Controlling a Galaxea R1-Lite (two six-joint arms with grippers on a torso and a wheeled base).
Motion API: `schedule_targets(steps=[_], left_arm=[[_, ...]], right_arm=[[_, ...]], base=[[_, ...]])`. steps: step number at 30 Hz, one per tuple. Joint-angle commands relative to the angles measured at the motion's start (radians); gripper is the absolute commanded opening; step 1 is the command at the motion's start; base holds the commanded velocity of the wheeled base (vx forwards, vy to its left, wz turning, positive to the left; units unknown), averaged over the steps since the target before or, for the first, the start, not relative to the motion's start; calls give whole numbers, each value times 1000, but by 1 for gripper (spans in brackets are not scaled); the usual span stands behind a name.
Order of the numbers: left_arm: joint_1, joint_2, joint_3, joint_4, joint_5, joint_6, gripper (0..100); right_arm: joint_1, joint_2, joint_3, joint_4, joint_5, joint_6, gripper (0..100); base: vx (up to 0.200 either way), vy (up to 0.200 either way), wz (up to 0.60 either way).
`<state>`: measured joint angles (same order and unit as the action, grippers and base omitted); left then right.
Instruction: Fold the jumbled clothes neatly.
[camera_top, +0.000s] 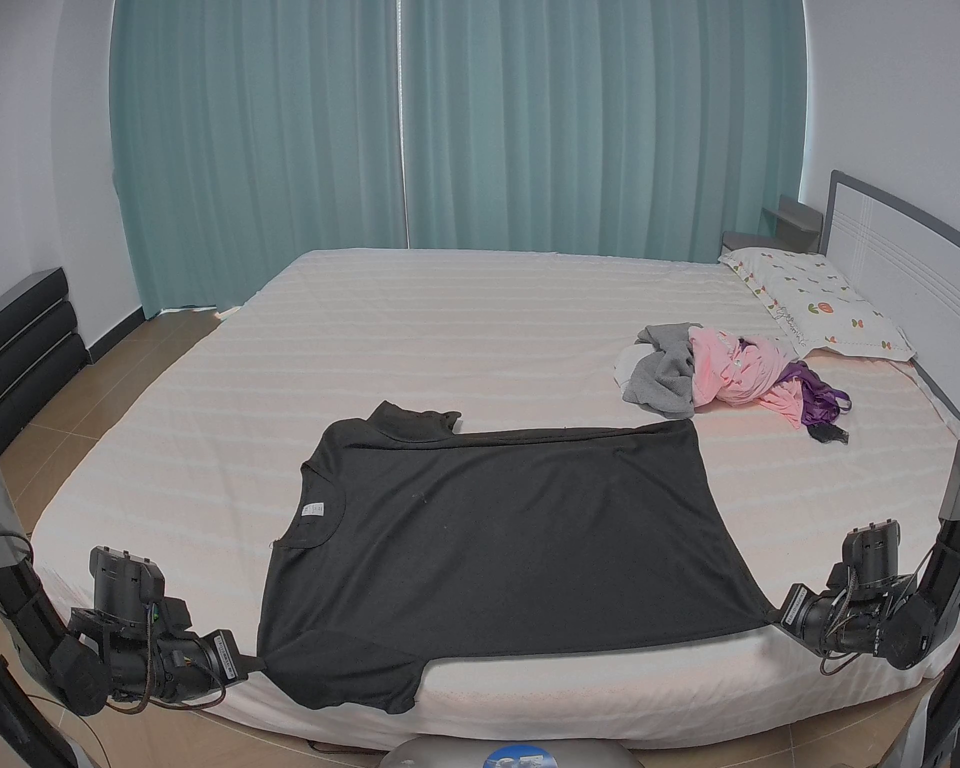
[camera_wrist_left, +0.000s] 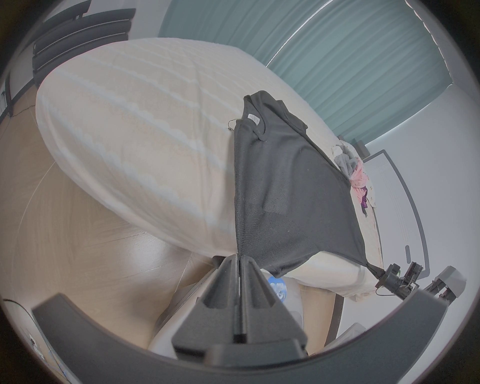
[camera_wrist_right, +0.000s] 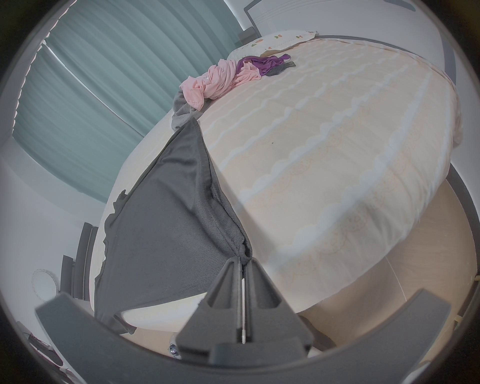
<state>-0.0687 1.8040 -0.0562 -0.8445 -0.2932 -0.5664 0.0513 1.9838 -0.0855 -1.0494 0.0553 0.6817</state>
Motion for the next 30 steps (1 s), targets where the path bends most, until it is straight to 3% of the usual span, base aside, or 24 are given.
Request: schedule_targets(steps=[1, 22, 30], left_arm=[[-2, -58, 7, 39, 0, 3, 0], [-34, -288, -30, 380, 0, 25, 0], [-34, -247, -97, 400, -12, 23, 0]], right_arm=[[-1, -22, 18, -1, 0, -7, 0], [-36, -119, 86, 45, 3, -68, 0], [-27, -112, 72, 65, 17, -74, 0]], base=[[0, 0, 0], [0, 0, 0], [0, 0, 0]])
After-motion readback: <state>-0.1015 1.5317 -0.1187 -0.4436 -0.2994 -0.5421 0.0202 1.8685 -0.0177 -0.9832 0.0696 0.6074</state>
